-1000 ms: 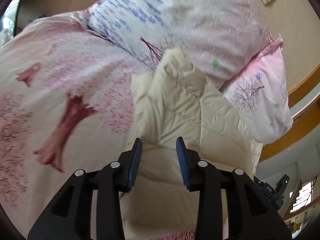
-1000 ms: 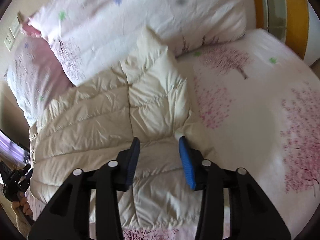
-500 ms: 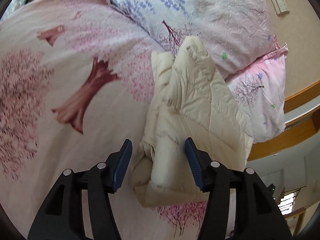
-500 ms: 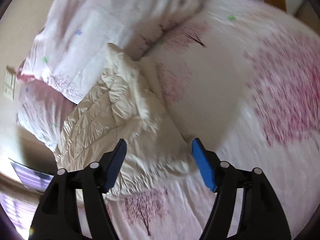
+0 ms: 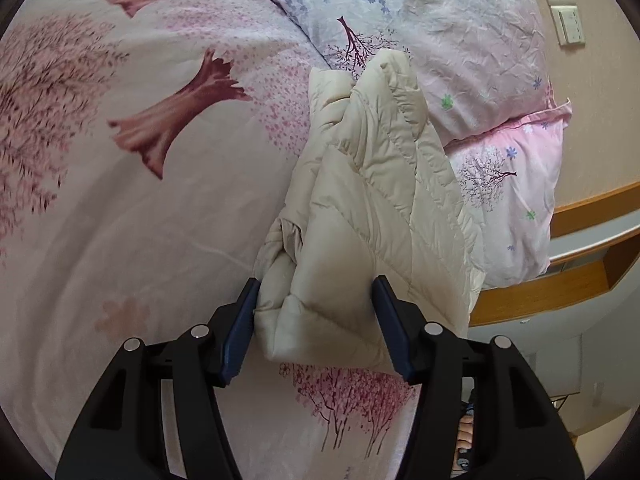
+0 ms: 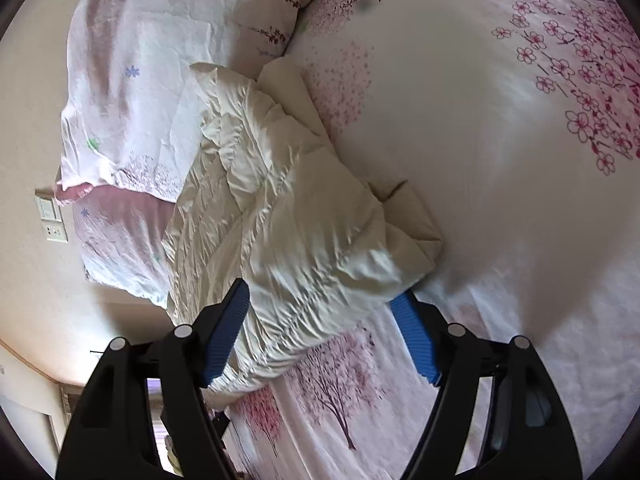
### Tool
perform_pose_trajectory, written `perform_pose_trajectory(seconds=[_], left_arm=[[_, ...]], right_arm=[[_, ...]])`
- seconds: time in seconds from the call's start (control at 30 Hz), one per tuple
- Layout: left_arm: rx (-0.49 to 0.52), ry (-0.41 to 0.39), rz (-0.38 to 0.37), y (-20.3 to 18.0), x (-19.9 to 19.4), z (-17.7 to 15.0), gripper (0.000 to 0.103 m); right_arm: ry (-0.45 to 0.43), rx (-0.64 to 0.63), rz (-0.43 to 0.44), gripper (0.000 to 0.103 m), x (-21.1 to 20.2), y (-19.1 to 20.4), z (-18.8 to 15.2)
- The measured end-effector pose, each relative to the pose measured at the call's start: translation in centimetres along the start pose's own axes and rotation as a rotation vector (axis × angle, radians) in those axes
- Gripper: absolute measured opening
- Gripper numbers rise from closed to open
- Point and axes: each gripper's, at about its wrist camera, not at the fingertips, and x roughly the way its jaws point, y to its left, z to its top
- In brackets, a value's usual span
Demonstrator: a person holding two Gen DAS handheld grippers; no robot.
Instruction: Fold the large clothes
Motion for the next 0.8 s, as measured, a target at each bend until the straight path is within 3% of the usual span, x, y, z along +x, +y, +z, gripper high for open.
perform_pose_trajectory(seconds=[0.13,0.3,0.47,0.53,0.8], left_arm=[[-0.032,-0.024,0.000,-0.1,-0.1,-0.6,0.058],[-0.050,-0.045,0.002,-0.4,0.3,-1.0,0.057],[-0.052,-0.037,-0.038,-0.2,0.9,-1.1,0.024],[-0.029,-0.043,-0.054,-0.5,0.7,-1.1,0.018],[0.026,-0.116,-0.150,-1.7,-2.2,-0.1,0.010]], right_arm=[[-0.038,-0.001,0.009,0.069,-0.1,0.0,0.1],[-0.053,-0.004,0.012,0.046,0.6,0.0,0.1],[-0.068,-0.023,0.048,0.024,0.6,0.1,0.0],[-0.075,-0.038,0.058,0.020,0.5,0.4,-0.1],[-0.072,-0.092,0.098,0.015,-0.3,1.9,-0.7]])
